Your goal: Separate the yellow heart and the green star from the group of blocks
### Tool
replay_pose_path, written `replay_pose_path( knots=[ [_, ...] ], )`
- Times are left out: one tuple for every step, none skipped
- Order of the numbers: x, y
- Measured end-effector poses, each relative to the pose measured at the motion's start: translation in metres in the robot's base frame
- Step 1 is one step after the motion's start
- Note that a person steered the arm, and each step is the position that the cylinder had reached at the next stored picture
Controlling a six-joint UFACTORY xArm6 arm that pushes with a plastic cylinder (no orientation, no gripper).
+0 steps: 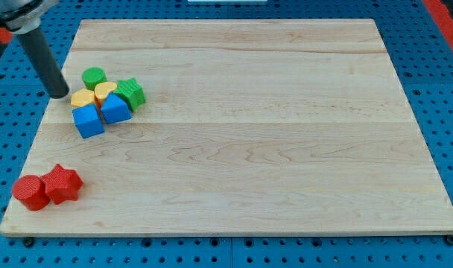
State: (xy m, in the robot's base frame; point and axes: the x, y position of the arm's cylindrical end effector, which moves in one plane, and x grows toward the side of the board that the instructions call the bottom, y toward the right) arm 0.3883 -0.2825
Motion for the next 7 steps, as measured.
replay_pose_path(
  knots=[
    [0.017, -0.001],
    [0.021, 0.018],
    [0.005, 0.073],
    [-0.016, 0.141],
    [-0.033, 0.186],
    [-0.032, 0.185],
    [-0.031, 0.172]
  ],
)
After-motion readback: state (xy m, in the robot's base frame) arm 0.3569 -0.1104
